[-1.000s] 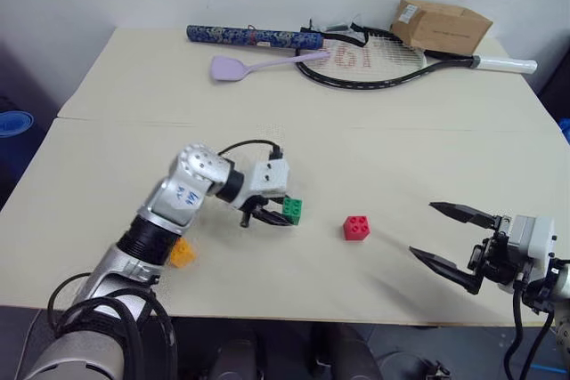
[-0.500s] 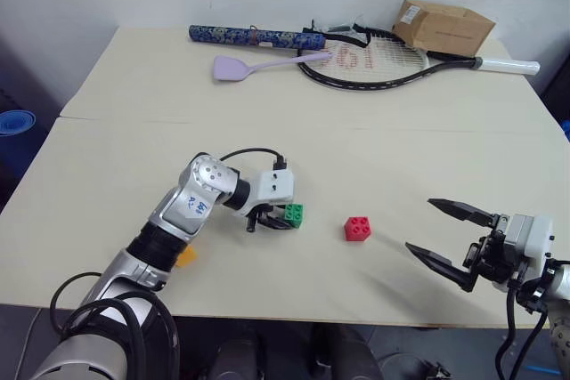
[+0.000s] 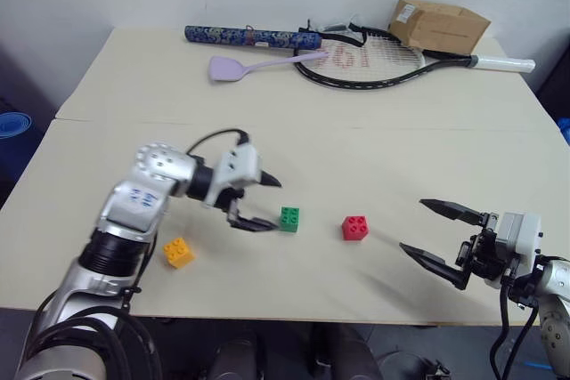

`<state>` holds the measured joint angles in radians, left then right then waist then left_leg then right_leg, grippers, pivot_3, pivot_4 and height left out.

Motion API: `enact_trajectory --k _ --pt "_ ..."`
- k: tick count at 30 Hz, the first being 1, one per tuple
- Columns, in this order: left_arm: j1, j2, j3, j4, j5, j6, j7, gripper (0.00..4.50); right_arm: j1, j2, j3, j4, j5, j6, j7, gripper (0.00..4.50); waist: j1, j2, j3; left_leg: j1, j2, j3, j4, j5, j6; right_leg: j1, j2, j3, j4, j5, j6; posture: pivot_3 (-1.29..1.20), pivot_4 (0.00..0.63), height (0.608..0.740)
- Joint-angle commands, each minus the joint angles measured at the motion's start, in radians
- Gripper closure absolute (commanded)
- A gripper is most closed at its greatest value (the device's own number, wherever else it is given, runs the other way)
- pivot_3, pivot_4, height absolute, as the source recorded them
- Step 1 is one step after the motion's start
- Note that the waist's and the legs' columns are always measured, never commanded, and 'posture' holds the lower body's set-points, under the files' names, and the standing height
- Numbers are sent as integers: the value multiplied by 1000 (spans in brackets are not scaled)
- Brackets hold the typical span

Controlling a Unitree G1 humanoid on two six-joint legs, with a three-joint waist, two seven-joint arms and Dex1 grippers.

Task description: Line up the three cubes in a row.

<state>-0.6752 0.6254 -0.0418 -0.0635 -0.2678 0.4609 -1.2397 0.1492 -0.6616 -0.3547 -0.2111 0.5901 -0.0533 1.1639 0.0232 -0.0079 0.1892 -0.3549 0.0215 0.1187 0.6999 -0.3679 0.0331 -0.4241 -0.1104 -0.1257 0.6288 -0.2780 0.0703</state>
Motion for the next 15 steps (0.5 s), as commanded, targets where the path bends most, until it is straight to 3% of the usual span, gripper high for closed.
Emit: enact_trajectory --k 1,4,8,12,15 --pt "47 35 230 14 -176 42 18 15 -18 -2 9 -3 6 -23 19 0 0 0 0 0 0 0 0 0 0 0 0 0 0 0 0 0 150 740" --pt "149 142 379 151 -197 -24 -18 15 -71 -3 31 22 5 -24 30 0 -18 1 0 2 1 0 -1 0 -1 0 0 -2 1 0 0 0 150 740" --pt "229 357 452 463 -126 -129 -80 15 -141 1 51 54 12 -25 44 0 -28 0 0 1 2 0 -1 0 -2 0 1 -3 1 -1 -2 0 150 740" --pt "257 444 454 631 -115 -154 -94 15 -155 7 65 49 16 -21 56 0 -10 0 0 0 1 -1 -2 -1 -2 -1 0 -5 -1 -1 -2 0 150 740" --pt "387 488 465 728 -70 -278 -125 15 -159 13 100 11 18 -8 60 0 -10 0 0 0 -1 0 -1 -2 0 -1 -2 -4 0 -1 -2 0 150 740"
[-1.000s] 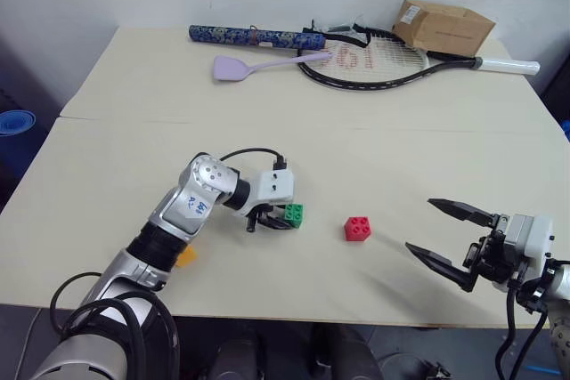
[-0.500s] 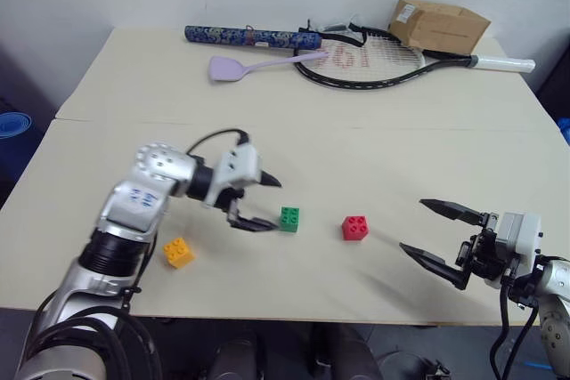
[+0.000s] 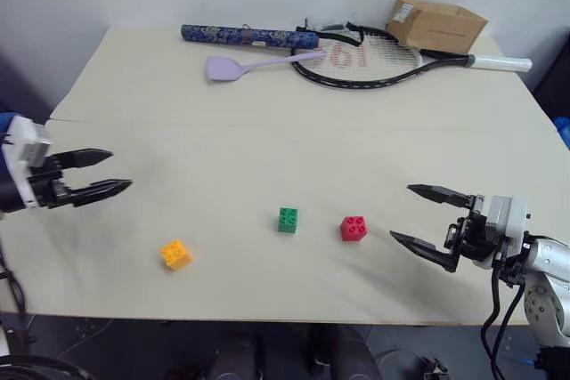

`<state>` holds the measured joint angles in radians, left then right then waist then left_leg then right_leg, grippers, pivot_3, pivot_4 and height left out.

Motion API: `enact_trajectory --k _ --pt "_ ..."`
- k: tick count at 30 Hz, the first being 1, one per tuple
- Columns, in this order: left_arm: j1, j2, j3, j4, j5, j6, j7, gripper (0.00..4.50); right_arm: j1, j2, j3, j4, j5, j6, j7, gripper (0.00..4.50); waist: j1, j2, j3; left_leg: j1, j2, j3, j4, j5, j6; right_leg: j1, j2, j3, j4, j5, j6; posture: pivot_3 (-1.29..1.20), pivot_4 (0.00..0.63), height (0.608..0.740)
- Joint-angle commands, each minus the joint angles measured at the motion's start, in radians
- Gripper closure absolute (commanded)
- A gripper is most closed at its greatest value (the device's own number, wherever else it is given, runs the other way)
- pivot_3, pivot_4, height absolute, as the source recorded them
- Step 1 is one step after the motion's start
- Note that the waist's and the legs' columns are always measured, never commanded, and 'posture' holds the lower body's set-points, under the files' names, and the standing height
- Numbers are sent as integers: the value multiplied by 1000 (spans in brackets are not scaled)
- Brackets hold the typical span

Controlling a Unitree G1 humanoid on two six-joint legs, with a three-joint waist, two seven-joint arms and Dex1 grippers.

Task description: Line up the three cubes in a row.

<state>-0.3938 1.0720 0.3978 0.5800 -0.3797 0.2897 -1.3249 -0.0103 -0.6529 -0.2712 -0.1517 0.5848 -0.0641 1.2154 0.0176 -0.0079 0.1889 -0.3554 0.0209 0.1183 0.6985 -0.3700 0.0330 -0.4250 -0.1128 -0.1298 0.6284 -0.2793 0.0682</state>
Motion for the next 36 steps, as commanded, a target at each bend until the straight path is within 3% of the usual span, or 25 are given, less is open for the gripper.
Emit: enact_trajectory --k 1,6,14,18,24,30,34,36 --pt "131 47 23 85 46 -134 -50 15 -5 4 25 -56 22 8 8 0 -10 0 0 0 0 1 0 0 0 0 -1 0 0 0 0 0 150 740" --pt "306 -3 67 -238 -49 -178 -122 15 -4 -10 33 -99 38 30 6 0 -9 -2 -1 -1 1 -1 1 0 0 -1 -1 -1 0 0 0 0 150 740" --pt "580 -192 90 -730 -132 -76 60 15 43 -14 37 -105 43 18 49 0 -23 -2 0 0 1 1 -1 -1 0 -1 -2 1 0 0 0 0 150 740" --pt "662 -265 76 -825 -112 -48 148 15 45 -10 35 -100 45 17 53 0 -21 -2 0 2 2 1 -1 -1 -1 0 -1 2 0 0 -1 0 150 740" --pt "667 -316 20 -820 -36 -93 251 15 57 -2 28 -87 42 3 55 0 -13 -2 -1 2 2 1 0 -2 -1 0 -1 2 -2 -1 -1 0 150 740" --pt "603 -336 -49 -778 10 -129 312 1759 85 11 26 -62 23 -50 69 0 -17 -2 -1 2 2 1 0 -2 -1 0 -1 2 -2 -1 -1 0 150 740" --pt "564 -305 -76 -745 6 -150 268 2949 94 9 18 -48 20 -71 62 0 -18 -2 -1 3 2 1 -1 -2 -1 0 -1 2 -2 -1 -1 0 150 740" --pt "475 -266 -117 -684 3 -163 196 2985 96 7 12 -43 20 -74 54 0 -16 -2 -1 3 2 1 -1 -2 -1 0 -1 2 -2 -1 -1 0 150 740"
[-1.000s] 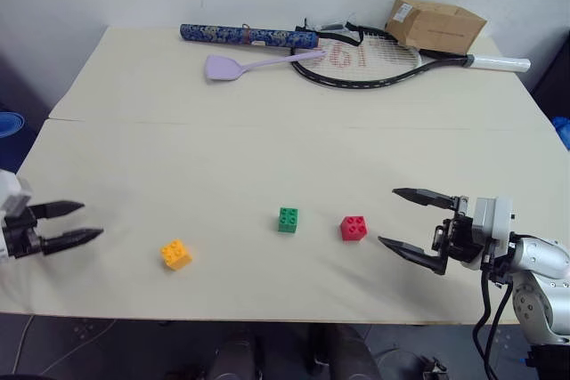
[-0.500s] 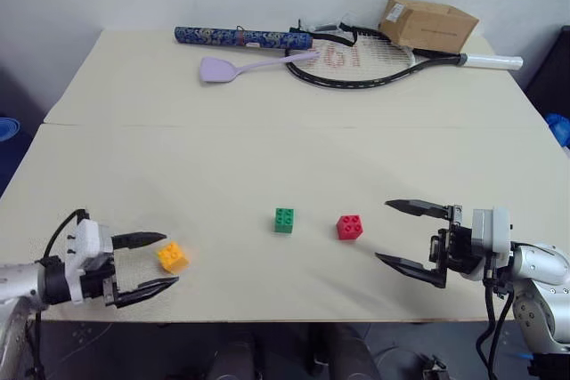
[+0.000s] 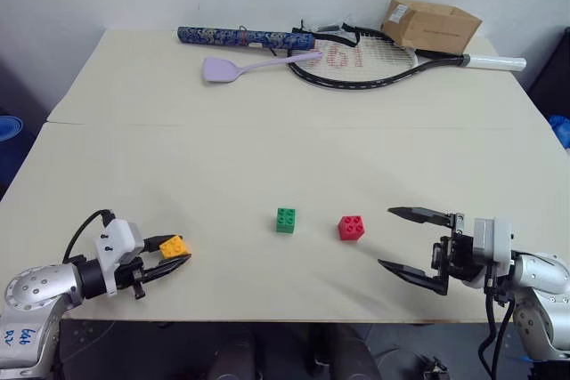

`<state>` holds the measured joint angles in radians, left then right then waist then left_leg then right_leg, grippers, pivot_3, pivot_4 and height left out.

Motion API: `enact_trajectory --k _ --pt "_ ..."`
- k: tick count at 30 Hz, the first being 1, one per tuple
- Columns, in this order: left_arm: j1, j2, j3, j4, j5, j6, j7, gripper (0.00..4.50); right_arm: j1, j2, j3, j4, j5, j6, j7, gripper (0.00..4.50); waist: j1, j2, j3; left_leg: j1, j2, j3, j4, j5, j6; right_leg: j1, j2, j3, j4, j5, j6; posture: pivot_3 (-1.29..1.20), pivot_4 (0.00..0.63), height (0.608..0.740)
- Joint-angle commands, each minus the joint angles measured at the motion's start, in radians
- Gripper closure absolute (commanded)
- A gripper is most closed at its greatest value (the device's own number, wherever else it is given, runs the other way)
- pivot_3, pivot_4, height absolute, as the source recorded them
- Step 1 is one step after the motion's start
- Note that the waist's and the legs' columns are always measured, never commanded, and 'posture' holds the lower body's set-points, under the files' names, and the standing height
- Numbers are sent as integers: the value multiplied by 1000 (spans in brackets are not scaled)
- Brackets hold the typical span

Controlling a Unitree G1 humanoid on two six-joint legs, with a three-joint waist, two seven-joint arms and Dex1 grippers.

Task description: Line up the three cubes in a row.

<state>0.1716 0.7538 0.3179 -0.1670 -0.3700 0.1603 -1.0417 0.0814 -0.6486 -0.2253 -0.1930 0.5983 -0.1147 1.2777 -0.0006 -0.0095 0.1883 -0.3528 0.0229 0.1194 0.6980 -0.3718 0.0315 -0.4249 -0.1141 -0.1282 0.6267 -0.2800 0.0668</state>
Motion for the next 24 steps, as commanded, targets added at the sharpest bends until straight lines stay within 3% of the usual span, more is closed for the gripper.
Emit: enact_trajectory --k 1,3,7,11,17,24 --pt "-155 83 -75 108 7 -70 -148 2984 2 1 -33 -1 6 -23 -12 0 8 0 0 0 0 0 0 0 0 0 0 0 0 0 0 0 150 740" --pt "-260 118 -135 200 54 -149 -210 2984 -2 0 -30 1 5 -22 -16 0 16 0 0 0 -1 0 1 0 0 0 0 -1 1 0 0 0 150 740" --pt "-616 97 -330 506 188 -297 -347 2984 -35 -8 -20 -7 0 5 -41 0 25 1 -1 -1 -2 0 1 0 0 0 1 -1 1 0 0 0 150 740" --pt "-832 -3 -395 711 217 -311 -358 2984 -60 -23 -25 -7 -7 28 -54 0 24 1 -1 -2 -4 3 1 1 2 -1 6 -7 5 1 2 0 150 740" --pt "-849 -58 -448 746 223 -328 -424 2984 -61 -26 -30 -43 -10 59 -87 0 4 1 -1 -3 -4 4 1 1 4 -2 7 -7 2 2 4 0 150 740" --pt "-824 -54 -449 749 229 -321 -429 2984 -71 -33 -37 -52 -15 78 -117 0 2 1 -1 -2 -4 3 1 2 4 -1 4 -4 3 2 4 0 150 740"
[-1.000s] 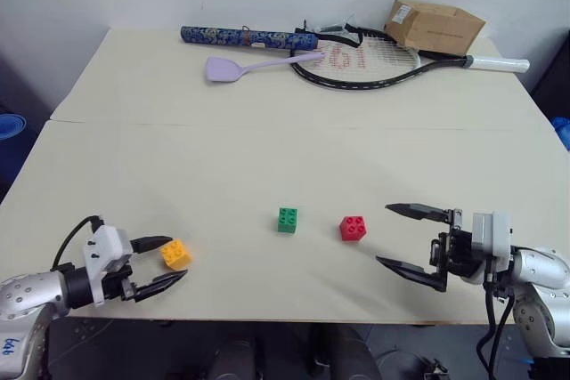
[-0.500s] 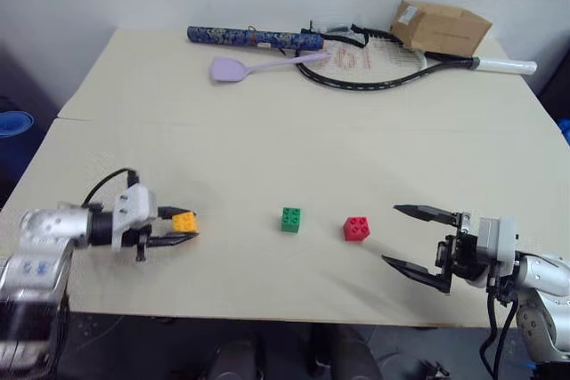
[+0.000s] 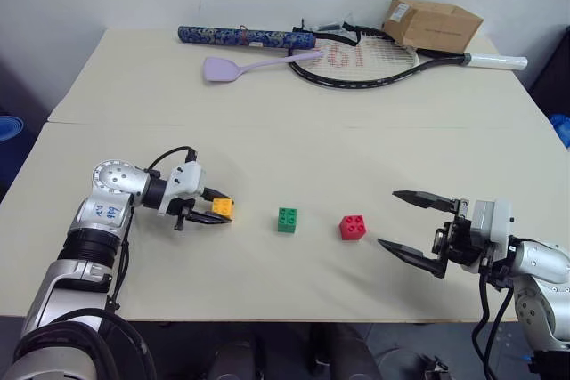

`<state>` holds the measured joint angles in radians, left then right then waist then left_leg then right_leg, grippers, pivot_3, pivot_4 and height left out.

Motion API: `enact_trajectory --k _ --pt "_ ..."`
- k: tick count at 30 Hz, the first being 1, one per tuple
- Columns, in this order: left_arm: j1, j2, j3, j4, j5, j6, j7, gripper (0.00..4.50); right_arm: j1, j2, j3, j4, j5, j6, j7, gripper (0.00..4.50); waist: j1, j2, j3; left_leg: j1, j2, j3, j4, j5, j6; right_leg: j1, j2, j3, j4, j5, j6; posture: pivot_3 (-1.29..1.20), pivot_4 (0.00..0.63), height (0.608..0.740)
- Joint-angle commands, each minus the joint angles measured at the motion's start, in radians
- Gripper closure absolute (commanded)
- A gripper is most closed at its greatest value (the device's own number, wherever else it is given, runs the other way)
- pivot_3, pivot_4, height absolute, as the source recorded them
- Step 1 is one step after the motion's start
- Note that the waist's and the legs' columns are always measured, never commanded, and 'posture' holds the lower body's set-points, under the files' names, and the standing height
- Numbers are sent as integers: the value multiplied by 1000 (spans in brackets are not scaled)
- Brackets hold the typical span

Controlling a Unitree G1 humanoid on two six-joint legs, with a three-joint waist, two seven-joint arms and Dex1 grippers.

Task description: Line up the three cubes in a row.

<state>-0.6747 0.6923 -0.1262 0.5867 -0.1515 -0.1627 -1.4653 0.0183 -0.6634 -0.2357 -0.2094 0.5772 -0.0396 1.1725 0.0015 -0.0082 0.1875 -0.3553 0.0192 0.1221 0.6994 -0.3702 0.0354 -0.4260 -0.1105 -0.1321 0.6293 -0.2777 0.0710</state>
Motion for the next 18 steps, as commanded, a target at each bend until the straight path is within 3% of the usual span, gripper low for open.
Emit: enact_trajectory --k 1,3,9,15,18 --pt "24 7 -4 -6 7 10 -6 2984 -8 -18 -25 -36 6 4 -14 0 0 0 0 0 0 0 0 0 0 0 0 0 0 0 0 0 150 740" --pt "31 11 0 -20 -2 29 -10 2257 -7 -18 -23 -38 6 5 -19 0 0 0 0 0 0 0 0 0 0 0 0 0 0 0 0 0 150 740" --pt "41 51 96 -53 -66 23 18 622 -41 -64 -44 -13 24 18 17 0 -1 0 0 0 0 -1 0 0 0 0 -1 0 0 0 0 0 150 740" --pt "301 249 289 -283 -192 135 -20 622 -24 -189 -124 10 66 61 124 0 -12 0 0 -1 3 -2 -1 -1 -1 0 -2 2 -2 0 0 0 150 740" --pt "432 298 391 -385 -230 193 32 622 -36 -239 -138 42 59 61 178 0 -5 0 0 0 3 -2 0 -1 -1 0 -2 2 -2 0 -1 0 150 740"
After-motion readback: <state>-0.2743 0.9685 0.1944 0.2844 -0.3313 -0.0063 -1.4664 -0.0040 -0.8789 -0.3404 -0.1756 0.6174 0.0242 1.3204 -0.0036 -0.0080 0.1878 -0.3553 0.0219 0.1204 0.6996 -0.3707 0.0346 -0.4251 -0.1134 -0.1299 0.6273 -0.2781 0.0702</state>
